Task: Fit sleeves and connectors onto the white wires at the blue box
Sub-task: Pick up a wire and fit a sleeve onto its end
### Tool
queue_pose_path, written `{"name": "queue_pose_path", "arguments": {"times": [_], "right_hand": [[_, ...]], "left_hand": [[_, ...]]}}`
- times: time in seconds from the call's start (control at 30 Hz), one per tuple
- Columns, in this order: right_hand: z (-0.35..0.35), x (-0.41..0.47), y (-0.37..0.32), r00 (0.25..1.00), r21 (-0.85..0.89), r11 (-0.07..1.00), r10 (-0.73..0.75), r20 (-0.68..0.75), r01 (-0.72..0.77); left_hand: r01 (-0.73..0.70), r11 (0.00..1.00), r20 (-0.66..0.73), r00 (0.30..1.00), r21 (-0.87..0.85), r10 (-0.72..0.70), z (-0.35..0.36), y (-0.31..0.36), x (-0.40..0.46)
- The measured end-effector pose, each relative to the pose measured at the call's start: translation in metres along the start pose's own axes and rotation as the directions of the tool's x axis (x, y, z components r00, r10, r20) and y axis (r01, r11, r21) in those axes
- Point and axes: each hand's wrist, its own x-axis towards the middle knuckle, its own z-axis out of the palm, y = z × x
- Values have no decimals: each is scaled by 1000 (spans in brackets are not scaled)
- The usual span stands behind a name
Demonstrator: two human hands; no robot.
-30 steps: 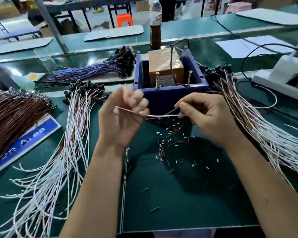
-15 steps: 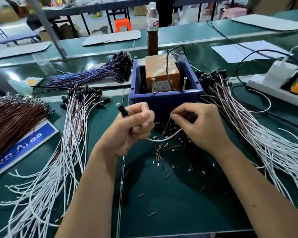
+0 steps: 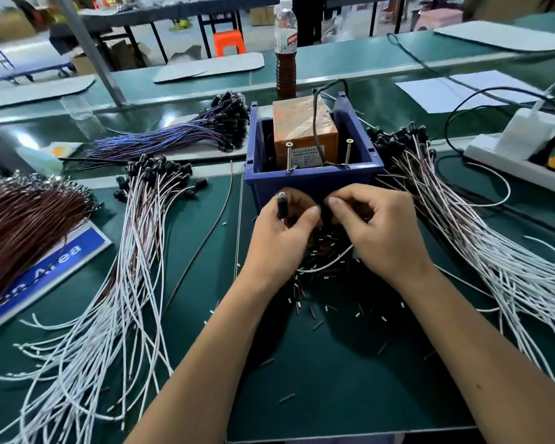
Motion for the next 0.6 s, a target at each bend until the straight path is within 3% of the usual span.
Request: {"name": "queue_pose_path", "arguments": {"times": [0.13,0.27,0.6], "right_hand": [[1,-1,-1,999,-2,1000,-19,35,20],[1,-1,-1,999,-4,1000,-22,40,22],[4,-2,-1,999,4,1000,30,23,-30]], "left_hand": [[-248,921,48,968,301,245,-2,-2,-3],[-345,823,18,925,451,378,-7,0,-1],[-319,862,-27,933,394,358,-8,-1,1]]}}
